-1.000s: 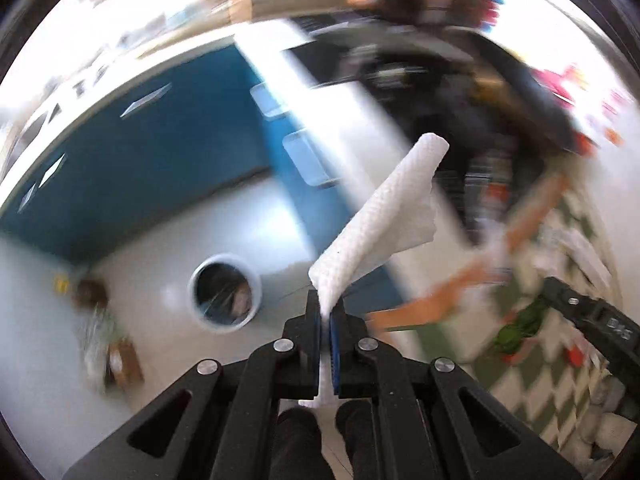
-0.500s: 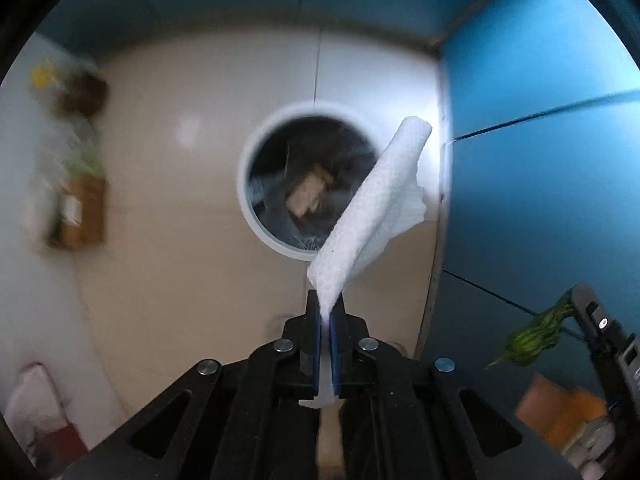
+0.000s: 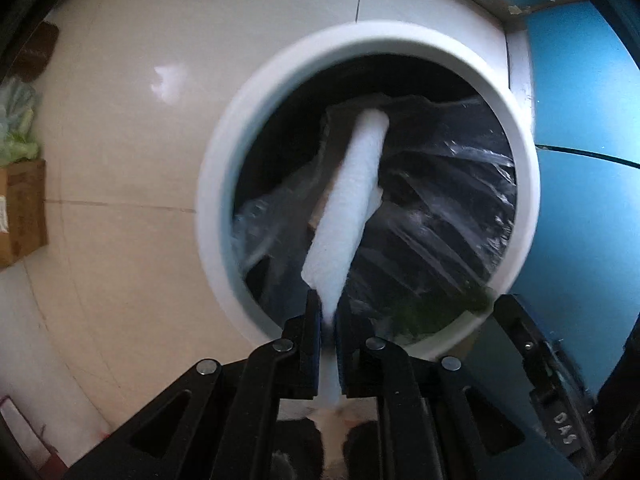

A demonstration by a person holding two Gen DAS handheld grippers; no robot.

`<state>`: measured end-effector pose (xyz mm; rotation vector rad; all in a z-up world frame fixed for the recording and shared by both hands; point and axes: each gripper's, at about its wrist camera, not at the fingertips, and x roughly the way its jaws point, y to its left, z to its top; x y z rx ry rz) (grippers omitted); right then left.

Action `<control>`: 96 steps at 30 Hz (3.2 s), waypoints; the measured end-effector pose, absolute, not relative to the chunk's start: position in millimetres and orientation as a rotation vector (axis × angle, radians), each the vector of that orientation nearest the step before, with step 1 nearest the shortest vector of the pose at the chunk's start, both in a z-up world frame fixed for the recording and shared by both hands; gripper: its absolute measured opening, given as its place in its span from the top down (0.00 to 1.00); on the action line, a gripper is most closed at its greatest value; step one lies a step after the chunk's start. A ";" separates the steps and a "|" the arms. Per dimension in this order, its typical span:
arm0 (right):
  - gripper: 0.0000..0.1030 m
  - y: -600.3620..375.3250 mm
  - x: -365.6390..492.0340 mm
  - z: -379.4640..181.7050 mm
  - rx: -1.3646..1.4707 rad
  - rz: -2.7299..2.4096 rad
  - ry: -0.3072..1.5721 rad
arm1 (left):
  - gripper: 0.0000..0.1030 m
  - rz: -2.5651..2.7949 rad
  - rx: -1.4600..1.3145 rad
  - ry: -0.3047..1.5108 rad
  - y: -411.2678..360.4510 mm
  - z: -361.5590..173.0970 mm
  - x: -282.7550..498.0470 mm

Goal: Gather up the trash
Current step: 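Carry both items over the bin and open both tools to drop them, then move both tools back toward the counter, then grasp the clear printed snack wrapper with the left tool while the right tool grasps the red packet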

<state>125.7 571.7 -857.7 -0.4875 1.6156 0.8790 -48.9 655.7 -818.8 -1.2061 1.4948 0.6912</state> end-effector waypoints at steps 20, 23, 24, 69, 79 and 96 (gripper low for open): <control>0.01 548.3 90.5 -714.9 -0.756 0.834 1.400 | 0.03 0.988 -0.698 1.333 624.2 -639.4 -82.8; 0.01 536.7 83.3 -666.3 -0.754 0.850 1.394 | 0.03 1.003 -0.714 1.305 611.4 -596.8 -93.6; 0.01 535.3 80.4 -652.5 -0.754 0.853 1.388 | 0.03 1.009 -0.722 1.300 606.4 -582.4 -94.9; 0.15 79.9 312.1 -302.6 -0.098 0.245 1.455 | 0.03 0.517 -0.365 1.372 287.9 -272.2 183.5; 0.94 53.9 316.1 -279.6 -0.042 0.281 1.330 | 0.04 0.454 -0.361 1.402 261.3 -282.9 220.9; 0.95 4.0 363.0 -256.6 0.080 0.133 1.216 | 0.96 0.187 -0.472 1.383 234.8 -303.4 294.8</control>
